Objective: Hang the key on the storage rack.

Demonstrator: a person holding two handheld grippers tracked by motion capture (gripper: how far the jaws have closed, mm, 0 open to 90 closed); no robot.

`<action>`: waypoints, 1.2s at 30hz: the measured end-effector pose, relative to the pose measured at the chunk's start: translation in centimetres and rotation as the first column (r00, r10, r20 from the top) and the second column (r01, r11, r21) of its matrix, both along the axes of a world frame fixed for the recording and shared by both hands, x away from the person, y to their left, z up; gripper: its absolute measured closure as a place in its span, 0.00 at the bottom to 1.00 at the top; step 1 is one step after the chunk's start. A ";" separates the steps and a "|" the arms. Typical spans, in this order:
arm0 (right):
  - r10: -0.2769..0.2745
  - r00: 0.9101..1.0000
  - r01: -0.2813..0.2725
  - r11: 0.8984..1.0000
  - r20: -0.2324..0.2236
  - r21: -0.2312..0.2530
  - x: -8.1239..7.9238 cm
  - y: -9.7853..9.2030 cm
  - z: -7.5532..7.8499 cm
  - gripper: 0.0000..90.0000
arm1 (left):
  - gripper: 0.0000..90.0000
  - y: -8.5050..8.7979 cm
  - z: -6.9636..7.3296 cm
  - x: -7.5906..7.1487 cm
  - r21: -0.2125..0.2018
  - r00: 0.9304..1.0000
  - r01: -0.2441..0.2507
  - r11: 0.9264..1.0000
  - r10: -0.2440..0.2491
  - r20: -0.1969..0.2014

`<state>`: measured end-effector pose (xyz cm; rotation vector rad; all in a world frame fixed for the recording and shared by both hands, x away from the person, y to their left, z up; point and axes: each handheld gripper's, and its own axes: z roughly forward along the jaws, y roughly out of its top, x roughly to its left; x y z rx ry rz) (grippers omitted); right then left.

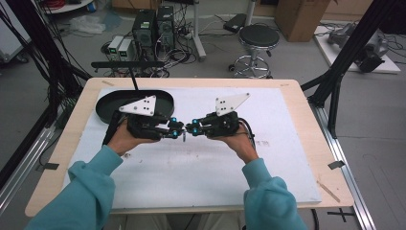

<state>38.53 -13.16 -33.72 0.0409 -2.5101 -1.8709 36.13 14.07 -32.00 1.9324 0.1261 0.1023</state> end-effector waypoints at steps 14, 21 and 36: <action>0.002 1.000 -0.002 1.000 -0.003 0.004 0.2 0.0 -0.1 0.99 | 0.93 0.0 0.0 0.0 0.002 1.000 -0.008 1.000 0.008 0.013; -0.003 1.000 0.003 1.000 -0.006 0.001 0.2 0.0 -0.1 0.99 | 0.96 0.0 0.0 0.0 -0.001 0.999 -0.020 1.000 0.020 0.027; 0.007 1.000 -0.007 1.000 -0.005 -0.001 0.4 0.1 -0.2 0.99 | 0.97 -0.1 -0.1 0.2 0.013 1.000 -0.014 1.000 0.014 0.018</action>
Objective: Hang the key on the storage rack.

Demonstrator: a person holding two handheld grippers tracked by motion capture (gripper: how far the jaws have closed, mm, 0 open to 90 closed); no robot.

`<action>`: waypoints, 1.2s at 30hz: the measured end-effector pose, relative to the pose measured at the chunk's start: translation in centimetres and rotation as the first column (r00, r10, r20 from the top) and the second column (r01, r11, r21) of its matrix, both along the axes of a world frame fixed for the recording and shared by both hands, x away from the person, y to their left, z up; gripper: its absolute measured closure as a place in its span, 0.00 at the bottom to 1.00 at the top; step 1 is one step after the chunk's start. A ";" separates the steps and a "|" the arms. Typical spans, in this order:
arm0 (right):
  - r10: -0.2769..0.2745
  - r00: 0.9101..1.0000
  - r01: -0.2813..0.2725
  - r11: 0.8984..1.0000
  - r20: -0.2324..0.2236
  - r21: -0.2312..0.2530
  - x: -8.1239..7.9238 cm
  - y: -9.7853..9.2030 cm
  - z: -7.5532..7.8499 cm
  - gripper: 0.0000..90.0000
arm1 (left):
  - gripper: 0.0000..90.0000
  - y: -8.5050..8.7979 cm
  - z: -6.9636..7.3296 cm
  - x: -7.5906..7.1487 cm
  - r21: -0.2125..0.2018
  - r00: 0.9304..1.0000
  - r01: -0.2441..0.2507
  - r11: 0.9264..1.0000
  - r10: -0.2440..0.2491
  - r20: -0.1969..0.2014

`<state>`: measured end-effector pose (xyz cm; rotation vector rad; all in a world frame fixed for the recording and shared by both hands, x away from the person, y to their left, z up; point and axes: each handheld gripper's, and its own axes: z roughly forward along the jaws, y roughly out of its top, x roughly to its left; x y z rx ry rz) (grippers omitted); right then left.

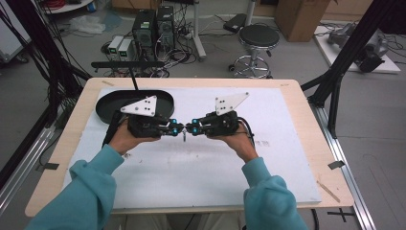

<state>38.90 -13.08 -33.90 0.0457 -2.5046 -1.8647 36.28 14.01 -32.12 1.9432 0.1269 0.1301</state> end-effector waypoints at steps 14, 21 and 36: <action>-0.013 1.000 0.013 1.000 0.014 -0.008 0.0 0.0 -0.1 0.83 | 0.98 0.0 0.1 -0.2 0.028 1.000 -0.005 1.000 0.005 -0.006; -0.254 0.967 0.254 0.967 0.002 0.019 -0.6 -0.7 -0.1 0.12 | 0.98 0.5 0.4 -0.3 0.019 1.000 -0.023 1.000 0.023 0.004; -0.443 0.894 0.447 0.891 -0.067 0.081 -3.1 -8.9 -1.5 0.12 | 0.98 4.2 2.0 0.1 0.050 0.991 -0.130 0.990 0.129 0.033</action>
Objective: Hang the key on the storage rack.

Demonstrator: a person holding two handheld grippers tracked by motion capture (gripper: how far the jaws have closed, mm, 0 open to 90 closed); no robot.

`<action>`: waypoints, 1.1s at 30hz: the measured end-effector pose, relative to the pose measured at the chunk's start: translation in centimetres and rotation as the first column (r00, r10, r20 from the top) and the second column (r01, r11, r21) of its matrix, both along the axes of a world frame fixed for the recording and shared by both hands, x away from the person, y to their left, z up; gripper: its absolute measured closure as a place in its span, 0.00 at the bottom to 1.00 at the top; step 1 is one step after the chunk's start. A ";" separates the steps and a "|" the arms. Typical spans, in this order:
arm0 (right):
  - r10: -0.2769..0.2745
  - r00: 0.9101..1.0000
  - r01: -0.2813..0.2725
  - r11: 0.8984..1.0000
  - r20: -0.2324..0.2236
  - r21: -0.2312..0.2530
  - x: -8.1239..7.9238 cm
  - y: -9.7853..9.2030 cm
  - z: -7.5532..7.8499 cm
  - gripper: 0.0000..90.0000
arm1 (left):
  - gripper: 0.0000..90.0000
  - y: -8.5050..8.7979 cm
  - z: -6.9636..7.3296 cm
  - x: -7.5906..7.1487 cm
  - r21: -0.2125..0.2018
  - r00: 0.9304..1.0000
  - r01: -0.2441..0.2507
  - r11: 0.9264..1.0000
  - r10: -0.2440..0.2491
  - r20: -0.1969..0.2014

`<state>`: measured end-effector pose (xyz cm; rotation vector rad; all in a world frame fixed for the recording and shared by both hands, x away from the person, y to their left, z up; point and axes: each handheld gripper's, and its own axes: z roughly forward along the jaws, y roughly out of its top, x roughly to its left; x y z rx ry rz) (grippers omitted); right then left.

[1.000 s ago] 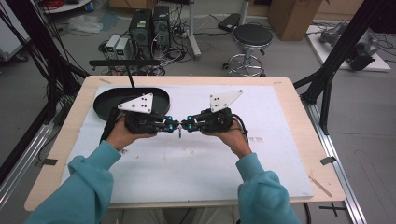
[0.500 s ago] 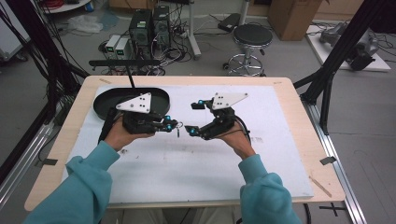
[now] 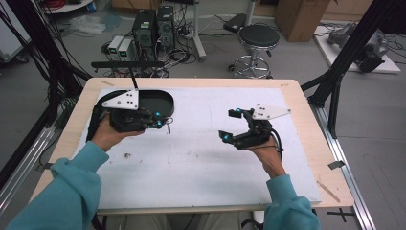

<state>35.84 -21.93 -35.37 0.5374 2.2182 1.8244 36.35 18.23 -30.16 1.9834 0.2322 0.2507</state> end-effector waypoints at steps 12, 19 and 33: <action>-0.194 0.981 0.192 0.980 0.030 0.054 -2.6 -5.6 -2.0 0.12 | 0.98 3.2 2.6 2.0 0.040 0.996 -0.089 0.995 0.088 0.020; -0.282 0.959 0.279 0.957 0.029 0.081 -3.8 -7.7 -3.1 0.11 | 0.98 5.6 3.8 3.2 0.084 0.987 -0.163 0.983 0.162 0.024; -0.405 0.913 0.402 0.914 0.054 0.062 -4.6 -8.7 -4.5 0.01 | 0.98 7.6 5.2 6.2 0.129 0.967 -0.253 0.959 0.252 0.024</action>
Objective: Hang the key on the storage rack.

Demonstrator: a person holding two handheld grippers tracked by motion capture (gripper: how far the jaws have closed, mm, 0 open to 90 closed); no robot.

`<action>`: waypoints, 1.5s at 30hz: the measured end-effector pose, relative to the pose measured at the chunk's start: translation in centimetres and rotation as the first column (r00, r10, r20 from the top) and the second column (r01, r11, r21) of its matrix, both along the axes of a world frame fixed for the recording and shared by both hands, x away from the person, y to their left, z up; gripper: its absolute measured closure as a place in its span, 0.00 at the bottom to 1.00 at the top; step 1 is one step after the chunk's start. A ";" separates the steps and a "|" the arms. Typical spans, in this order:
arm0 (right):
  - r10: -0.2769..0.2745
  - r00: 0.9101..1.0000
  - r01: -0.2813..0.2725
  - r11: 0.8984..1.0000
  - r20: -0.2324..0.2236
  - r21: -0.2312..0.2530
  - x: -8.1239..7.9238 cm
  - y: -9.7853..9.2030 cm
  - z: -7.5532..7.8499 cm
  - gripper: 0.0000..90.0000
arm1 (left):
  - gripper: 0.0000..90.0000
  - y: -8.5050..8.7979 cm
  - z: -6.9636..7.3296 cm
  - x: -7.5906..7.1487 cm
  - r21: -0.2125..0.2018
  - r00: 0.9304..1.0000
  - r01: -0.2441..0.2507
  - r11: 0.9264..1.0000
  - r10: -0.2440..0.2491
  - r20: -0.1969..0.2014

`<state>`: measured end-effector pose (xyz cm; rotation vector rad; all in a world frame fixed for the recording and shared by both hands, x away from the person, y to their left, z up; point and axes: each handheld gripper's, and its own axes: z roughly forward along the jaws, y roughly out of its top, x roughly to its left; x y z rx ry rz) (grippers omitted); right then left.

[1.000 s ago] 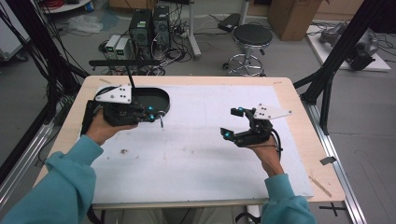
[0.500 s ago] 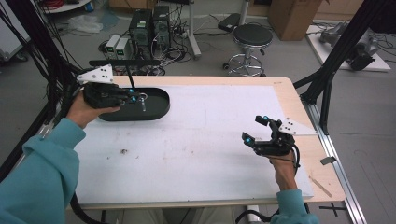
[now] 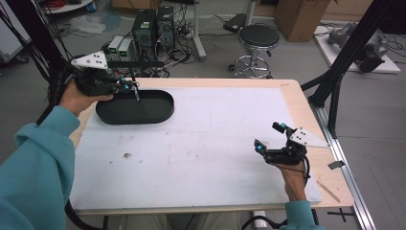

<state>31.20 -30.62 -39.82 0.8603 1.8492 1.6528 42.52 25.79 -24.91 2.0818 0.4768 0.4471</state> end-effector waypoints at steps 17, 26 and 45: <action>-0.073 0.996 0.072 0.997 0.051 0.014 -0.9 -0.2 -2.9 0.01 | 0.98 0.2 1.3 3.1 0.058 0.998 -0.062 0.996 0.062 0.001; -0.091 0.994 0.090 0.996 0.057 0.021 -1.0 -0.1 -4.3 0.01 | 0.98 0.3 1.3 5.2 0.098 0.994 -0.102 0.990 0.104 -0.016; -0.130 0.987 0.125 0.991 0.093 0.058 -1.4 -0.5 -5.8 0.01 | 0.98 -0.4 -0.1 7.8 0.161 0.985 -0.148 0.976 0.160 -0.065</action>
